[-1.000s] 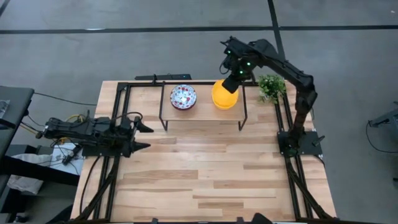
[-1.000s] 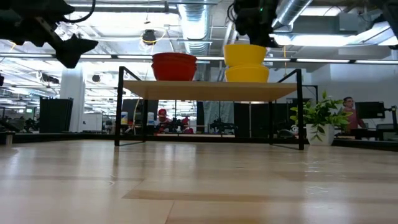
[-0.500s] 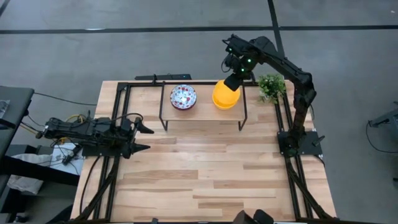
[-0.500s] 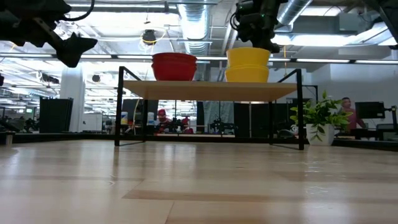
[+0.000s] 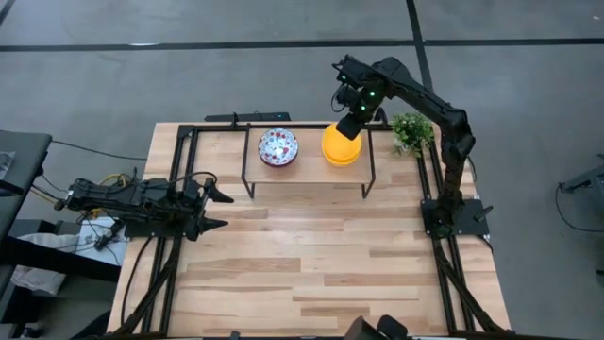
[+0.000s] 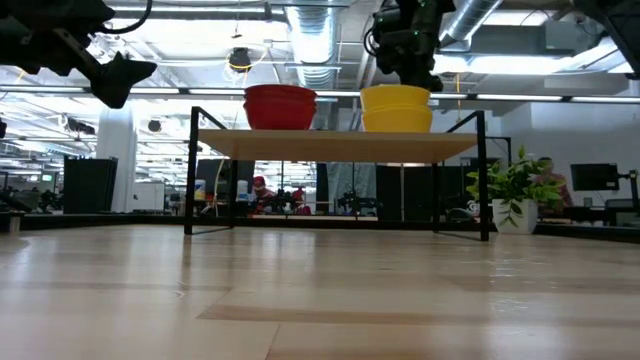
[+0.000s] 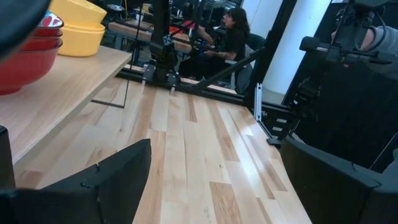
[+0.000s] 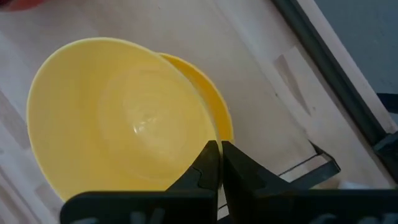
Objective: Pick & Place Mini bowls
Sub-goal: Stack the yellow bowl on the yellow bowl on the shelf
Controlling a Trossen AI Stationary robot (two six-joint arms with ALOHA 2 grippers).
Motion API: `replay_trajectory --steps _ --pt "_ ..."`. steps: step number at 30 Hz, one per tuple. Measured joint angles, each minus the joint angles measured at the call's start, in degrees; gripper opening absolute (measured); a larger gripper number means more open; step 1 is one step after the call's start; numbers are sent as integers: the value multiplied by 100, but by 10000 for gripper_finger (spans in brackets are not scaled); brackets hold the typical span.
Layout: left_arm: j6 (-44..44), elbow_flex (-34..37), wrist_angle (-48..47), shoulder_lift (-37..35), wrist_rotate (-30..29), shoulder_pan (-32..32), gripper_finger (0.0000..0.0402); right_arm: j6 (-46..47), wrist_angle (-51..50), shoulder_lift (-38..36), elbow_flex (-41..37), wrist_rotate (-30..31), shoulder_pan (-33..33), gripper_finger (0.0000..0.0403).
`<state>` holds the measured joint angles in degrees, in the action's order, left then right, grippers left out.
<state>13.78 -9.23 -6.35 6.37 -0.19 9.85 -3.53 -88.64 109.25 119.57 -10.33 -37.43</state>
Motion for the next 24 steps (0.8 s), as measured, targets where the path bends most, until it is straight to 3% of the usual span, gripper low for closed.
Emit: replay_trajectory --steps 24 --pt "13 2 -2 2 2 0 356 -161 -99 238 4 18 107 11"
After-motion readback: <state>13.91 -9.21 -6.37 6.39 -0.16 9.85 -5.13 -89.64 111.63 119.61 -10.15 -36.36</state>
